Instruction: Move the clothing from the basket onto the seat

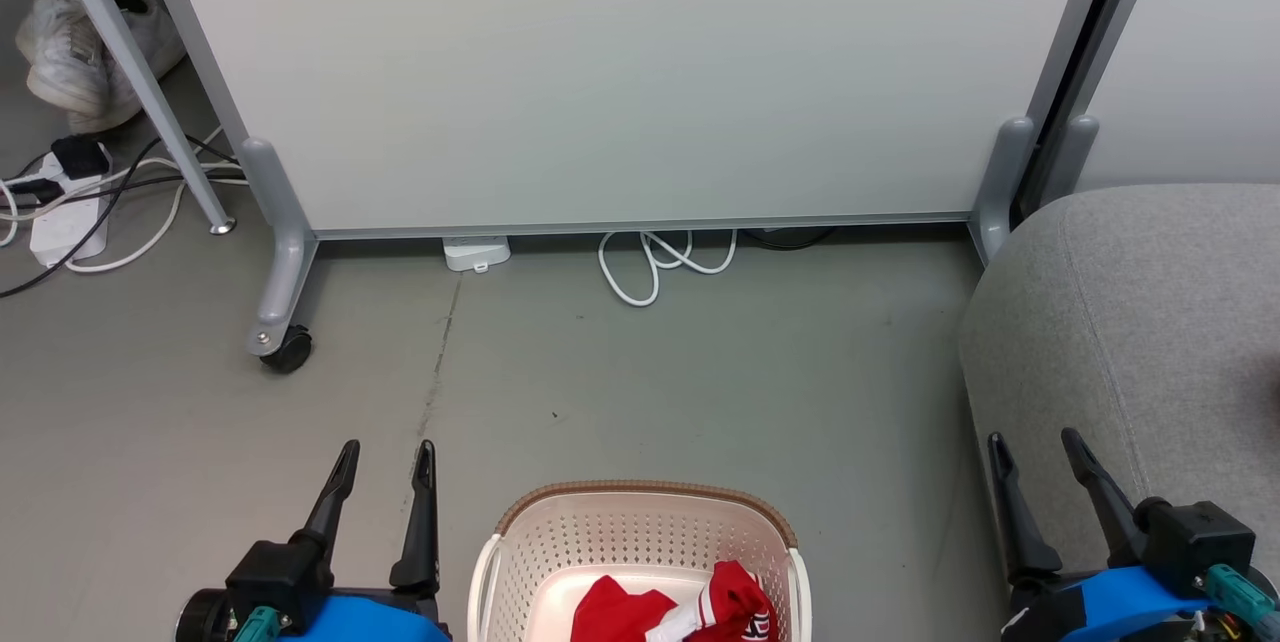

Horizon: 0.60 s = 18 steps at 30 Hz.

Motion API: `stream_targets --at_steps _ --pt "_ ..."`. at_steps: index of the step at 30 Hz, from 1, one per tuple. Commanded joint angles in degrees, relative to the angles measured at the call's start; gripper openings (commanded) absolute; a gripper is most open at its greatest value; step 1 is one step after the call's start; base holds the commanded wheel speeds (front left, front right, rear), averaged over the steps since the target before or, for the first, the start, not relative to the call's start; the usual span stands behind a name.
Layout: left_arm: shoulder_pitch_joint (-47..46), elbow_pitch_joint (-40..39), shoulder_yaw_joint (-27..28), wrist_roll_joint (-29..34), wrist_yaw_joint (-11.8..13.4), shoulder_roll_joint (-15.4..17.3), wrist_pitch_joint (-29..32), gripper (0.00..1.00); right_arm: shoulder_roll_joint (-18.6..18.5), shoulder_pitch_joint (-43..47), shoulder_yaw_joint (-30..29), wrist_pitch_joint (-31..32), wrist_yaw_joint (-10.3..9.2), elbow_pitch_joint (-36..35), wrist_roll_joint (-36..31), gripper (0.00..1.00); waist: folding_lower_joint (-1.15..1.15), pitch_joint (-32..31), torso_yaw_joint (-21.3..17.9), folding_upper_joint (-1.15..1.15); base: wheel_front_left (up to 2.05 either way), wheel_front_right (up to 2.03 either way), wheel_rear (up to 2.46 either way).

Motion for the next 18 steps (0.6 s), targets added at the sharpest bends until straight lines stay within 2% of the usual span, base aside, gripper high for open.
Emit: stream_targets --at_steps 1,18 --pt "-0.34 0.19 0.16 0.01 -0.07 -0.11 -0.28 1.00 0.05 0.90 0.19 0.14 0.03 -0.40 0.19 1.00 0.00 0.02 -0.02 0.00 0.00 0.00 0.00" --pt "-0.31 -0.01 -0.53 -0.39 -0.07 -0.30 -0.28 1.00 0.06 0.68 0.62 -0.34 0.03 -0.33 1.11 1.00 0.00 1.04 -1.71 0.00 0.00 0.00 0.00"
